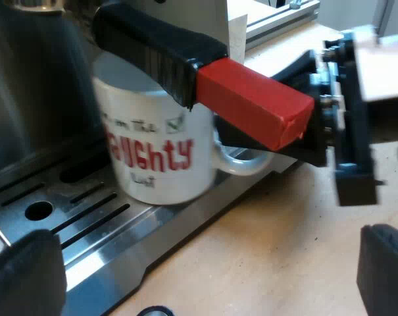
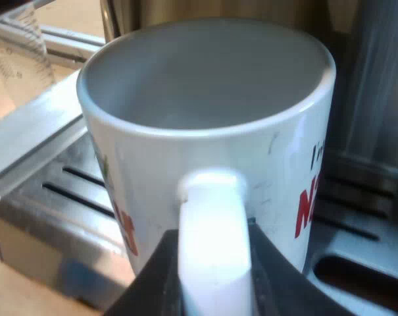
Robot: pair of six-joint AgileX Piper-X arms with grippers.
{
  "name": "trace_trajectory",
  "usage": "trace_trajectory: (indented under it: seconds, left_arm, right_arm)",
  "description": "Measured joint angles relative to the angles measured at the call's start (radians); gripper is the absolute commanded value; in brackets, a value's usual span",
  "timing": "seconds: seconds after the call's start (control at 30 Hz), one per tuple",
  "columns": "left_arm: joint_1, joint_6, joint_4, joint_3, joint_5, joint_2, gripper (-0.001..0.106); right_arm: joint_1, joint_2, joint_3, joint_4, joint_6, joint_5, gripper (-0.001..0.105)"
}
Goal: Remove mug from coffee machine
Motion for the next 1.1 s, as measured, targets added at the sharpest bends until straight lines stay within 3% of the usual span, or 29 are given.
trace_trajectory:
  seconds: [0.3, 0.5, 0.7, 0.77, 1.1]
  left_arm:
    - [0.000, -0.020, 0.000, -0.010, 0.038, 0.000, 0.090]
    - [0.000, -0.067, 0.003, -0.049, 0.092, 0.000, 0.090]
    - [0.000, -0.078, 0.006, -0.111, 0.096, 0.000, 0.090]
    - [0.000, -0.078, 0.006, -0.147, 0.096, 0.000, 0.090]
    - [-0.130, -0.078, 0.218, -0.227, 0.115, -0.003, 0.090]
  right_arm:
    - [0.077, -0.156, 0.072, 0.135, 0.003, 0.108, 0.000]
    - [0.094, -0.272, 0.075, 0.288, 0.050, 0.106, 0.000]
    - [0.094, -0.326, 0.075, 0.348, 0.052, 0.108, 0.000]
    - [0.094, -0.435, 0.077, 0.452, 0.052, 0.108, 0.000]
    - [0.094, -0.676, 0.081, 0.706, 0.058, 0.108, 0.000]
